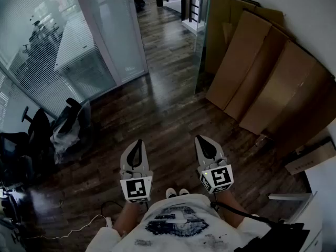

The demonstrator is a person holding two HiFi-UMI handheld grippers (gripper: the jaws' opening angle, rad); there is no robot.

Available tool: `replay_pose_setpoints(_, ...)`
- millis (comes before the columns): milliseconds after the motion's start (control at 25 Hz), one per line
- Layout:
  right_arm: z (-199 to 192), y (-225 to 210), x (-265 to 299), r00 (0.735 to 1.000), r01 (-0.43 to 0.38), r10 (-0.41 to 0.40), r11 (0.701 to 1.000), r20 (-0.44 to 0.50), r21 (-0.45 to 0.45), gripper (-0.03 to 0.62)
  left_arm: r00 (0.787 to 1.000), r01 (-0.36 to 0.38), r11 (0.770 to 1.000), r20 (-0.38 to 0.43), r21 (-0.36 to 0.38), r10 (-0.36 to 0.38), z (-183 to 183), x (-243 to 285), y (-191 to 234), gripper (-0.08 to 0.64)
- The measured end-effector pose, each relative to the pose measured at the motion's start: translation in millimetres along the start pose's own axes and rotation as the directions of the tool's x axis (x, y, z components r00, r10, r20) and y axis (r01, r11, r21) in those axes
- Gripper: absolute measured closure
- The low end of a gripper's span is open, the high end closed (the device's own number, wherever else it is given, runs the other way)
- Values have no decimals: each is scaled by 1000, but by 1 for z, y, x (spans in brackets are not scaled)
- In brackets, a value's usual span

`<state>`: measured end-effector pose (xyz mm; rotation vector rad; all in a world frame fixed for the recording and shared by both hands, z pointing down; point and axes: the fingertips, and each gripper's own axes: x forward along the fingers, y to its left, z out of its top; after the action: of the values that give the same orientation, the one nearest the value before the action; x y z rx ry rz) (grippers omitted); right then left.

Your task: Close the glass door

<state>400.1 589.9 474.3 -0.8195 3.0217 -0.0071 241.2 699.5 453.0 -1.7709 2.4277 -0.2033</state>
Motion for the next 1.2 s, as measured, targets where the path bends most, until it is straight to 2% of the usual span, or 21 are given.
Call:
replay_pose_setpoints(160,-1,10,4,1000,-3,3,1000,0,-11,585,1000,18,999,-15,27,-18,-4,0,2,557)
replay_pose_setpoints(640,1,3,11,1000,22,-22,1000,16,8,584,997,75,997,-14,25,-75,-9,14,-3,557)
replay_pose_setpoints(1200,-4,3,27,999,45,-46,999,26,8,584,997,75,997,-8,11,-75,-21,21,12,557)
